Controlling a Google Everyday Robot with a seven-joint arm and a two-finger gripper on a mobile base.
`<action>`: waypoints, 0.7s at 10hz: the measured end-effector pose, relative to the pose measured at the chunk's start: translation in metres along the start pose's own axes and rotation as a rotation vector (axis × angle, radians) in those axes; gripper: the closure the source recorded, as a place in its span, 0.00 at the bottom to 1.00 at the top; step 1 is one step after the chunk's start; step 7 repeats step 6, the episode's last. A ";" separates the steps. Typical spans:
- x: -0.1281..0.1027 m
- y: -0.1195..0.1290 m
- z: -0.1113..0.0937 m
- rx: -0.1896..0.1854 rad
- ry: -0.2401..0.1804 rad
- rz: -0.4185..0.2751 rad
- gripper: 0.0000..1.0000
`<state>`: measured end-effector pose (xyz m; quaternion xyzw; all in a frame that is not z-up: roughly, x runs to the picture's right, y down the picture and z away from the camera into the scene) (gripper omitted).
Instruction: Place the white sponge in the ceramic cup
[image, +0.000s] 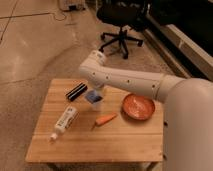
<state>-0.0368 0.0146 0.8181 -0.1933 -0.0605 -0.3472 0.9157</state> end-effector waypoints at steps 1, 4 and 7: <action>-0.001 0.000 -0.001 0.003 -0.001 -0.002 0.20; 0.005 -0.005 -0.011 0.033 0.015 0.012 0.20; 0.018 -0.008 -0.032 0.045 0.026 0.023 0.30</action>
